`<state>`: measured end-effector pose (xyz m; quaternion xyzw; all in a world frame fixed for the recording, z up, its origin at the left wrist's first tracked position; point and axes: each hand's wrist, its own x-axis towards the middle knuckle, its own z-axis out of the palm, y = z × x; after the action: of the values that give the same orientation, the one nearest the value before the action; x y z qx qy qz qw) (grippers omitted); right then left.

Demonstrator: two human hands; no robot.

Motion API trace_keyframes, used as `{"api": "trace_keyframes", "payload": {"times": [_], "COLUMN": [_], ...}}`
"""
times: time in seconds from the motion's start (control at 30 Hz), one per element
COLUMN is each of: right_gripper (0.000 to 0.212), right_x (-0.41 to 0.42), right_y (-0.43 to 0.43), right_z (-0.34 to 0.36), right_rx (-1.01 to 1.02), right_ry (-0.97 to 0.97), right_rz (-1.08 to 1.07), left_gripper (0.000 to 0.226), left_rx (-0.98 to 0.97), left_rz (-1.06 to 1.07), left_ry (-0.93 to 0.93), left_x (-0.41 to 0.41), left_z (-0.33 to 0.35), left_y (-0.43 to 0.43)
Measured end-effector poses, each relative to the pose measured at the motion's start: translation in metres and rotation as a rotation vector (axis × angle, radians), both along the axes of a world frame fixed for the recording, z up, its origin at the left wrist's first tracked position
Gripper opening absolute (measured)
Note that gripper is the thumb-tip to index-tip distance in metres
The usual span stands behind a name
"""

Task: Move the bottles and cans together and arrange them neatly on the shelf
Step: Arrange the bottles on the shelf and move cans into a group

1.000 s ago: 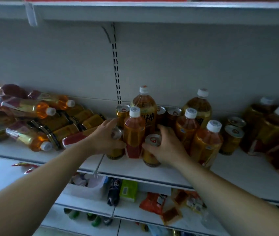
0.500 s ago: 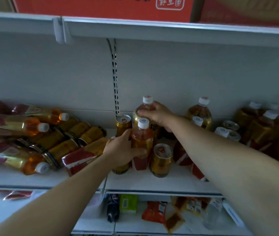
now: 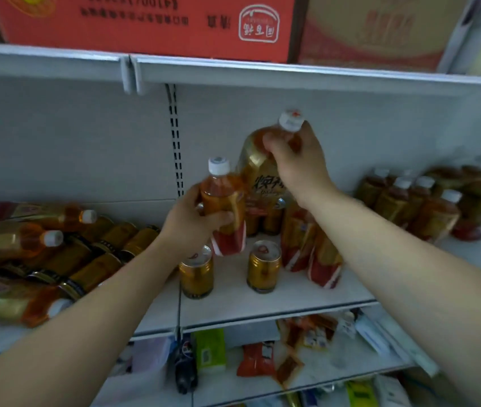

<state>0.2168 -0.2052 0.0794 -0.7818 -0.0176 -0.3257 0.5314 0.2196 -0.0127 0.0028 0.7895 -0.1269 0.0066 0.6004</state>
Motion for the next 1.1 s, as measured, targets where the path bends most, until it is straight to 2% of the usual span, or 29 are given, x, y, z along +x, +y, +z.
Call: {"api": "trace_keyframes", "payload": {"times": [0.1, 0.3, 0.57, 0.73, 0.87, 1.03, 1.1], "right_gripper": [0.029, 0.015, 0.01, 0.011, 0.025, 0.023, 0.028], "right_x": [-0.029, -0.081, -0.153, -0.206, -0.232, -0.235, -0.227], "right_y": [-0.003, -0.025, -0.127, -0.227, -0.298, -0.362, -0.382], "right_z": [0.006, 0.009, 0.018, 0.016, 0.004, -0.017, -0.026], "right_rx": [0.07, 0.167, 0.172, 0.132, 0.114, 0.128, 0.14], "right_ry": [-0.04, -0.149, -0.161, -0.115, -0.033, 0.085, 0.118], "right_rz": [-0.038, -0.074, -0.117, -0.168, -0.225, -0.286, -0.307], "left_gripper": [0.055, 0.056, 0.049, 0.051, 0.048, 0.062, 0.059], "left_rx": [-0.04, -0.048, -0.073, -0.109, -0.12, -0.044, -0.024], "left_rz": [-0.05, -0.106, -0.202, -0.264, -0.287, -0.286, -0.282], "left_ry": [-0.054, -0.122, -0.142, -0.094, -0.018, 0.094, 0.1], "left_x": [-0.007, -0.035, -0.092, -0.13, -0.151, -0.155, -0.149], "left_z": [0.017, 0.027, 0.035, 0.021, 0.001, -0.022, -0.027], "left_y": [0.0, -0.017, -0.11, -0.218, -0.292, -0.346, -0.362]}}
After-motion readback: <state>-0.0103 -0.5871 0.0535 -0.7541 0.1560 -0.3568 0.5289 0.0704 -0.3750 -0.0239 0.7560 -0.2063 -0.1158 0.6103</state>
